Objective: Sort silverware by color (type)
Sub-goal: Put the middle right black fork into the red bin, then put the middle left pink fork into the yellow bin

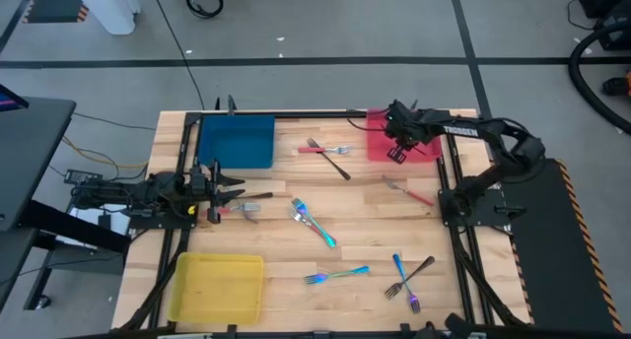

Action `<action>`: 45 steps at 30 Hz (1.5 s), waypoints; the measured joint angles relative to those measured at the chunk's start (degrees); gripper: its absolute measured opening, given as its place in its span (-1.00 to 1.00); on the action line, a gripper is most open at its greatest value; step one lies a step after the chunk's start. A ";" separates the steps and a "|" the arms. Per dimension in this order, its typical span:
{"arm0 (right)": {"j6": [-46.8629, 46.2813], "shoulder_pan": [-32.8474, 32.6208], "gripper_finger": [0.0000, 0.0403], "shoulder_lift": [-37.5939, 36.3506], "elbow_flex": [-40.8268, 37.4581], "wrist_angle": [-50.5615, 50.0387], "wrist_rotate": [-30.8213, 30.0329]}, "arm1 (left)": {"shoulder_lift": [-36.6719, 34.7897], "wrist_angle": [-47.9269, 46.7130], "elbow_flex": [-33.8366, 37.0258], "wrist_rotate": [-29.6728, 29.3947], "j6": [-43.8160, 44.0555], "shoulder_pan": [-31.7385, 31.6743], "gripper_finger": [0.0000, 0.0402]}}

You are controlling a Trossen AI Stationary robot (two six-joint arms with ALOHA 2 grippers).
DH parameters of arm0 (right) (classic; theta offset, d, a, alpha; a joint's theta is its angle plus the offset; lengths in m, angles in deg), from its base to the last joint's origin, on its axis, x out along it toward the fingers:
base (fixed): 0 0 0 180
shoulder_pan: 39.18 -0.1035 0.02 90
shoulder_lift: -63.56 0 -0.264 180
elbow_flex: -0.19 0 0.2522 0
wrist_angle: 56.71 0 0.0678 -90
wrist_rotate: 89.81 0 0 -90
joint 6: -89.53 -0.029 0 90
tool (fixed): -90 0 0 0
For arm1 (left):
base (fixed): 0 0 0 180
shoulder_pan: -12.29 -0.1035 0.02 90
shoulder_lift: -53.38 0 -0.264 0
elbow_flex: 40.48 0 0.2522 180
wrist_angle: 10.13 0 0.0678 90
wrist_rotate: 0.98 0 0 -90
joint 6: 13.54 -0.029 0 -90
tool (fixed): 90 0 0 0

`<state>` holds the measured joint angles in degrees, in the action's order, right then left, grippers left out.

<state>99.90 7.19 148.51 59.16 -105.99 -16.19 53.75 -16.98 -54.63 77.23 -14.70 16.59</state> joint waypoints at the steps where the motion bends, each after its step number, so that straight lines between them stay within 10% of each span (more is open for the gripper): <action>1: -0.04 -0.02 -0.85 0.54 0.00 -0.06 0.00 | -0.01 0.00 0.00 0.01 -0.01 -0.01 -0.42; 31: -9.77 -11.40 -0.82 -13.13 5.07 2.47 -7.38 | 0.01 5.33 0.01 0.03 0.95 0.01 -0.42; 45: -24.29 -18.78 -0.82 -20.55 5.18 1.75 11.02 | 0.00 10.88 0.02 0.04 0.05 0.06 -0.42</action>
<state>75.61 -11.59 127.96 64.34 -104.23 -5.17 53.75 -6.09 -54.60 77.27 -14.65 16.65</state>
